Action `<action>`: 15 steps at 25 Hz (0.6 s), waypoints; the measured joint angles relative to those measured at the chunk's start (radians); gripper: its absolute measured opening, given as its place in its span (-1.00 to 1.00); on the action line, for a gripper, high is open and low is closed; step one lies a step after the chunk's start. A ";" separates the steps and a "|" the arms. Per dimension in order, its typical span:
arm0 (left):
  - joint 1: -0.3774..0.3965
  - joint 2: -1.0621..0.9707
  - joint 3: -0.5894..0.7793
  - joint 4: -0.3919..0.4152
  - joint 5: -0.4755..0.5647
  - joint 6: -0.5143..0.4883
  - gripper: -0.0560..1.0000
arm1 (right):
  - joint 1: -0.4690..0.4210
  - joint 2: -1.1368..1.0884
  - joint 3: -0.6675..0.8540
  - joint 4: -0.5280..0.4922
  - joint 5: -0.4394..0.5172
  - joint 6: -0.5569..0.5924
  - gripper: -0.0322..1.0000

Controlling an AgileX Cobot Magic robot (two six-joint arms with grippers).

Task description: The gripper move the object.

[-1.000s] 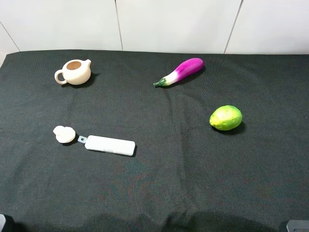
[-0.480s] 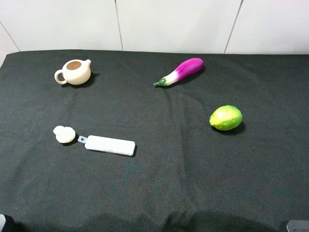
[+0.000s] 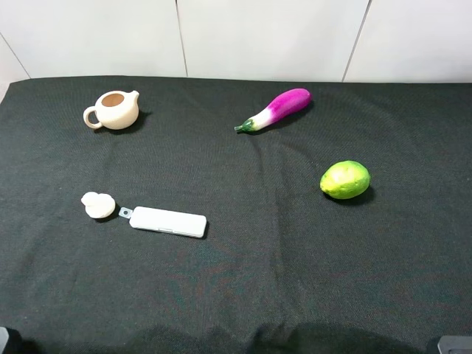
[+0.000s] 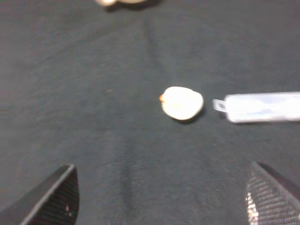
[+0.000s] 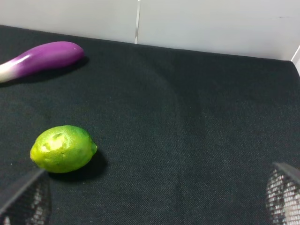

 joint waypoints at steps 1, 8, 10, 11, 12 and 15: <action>0.032 0.000 0.000 0.000 0.000 0.000 0.55 | 0.000 0.000 0.000 0.000 0.000 0.000 0.41; 0.138 0.000 0.000 0.003 0.000 0.000 0.55 | 0.000 0.000 0.000 0.000 0.000 0.000 0.41; 0.138 0.000 0.000 0.004 0.000 0.000 0.55 | 0.000 0.000 0.000 0.000 0.000 0.000 0.41; 0.139 0.000 0.000 0.004 0.000 0.000 0.55 | 0.000 0.000 0.000 0.000 0.000 0.000 0.41; 0.139 0.000 0.000 0.004 0.000 0.000 0.55 | 0.000 0.000 0.000 0.000 0.000 0.000 0.41; 0.139 0.000 0.000 0.004 0.000 0.000 0.55 | 0.000 0.000 0.000 0.000 0.000 0.000 0.41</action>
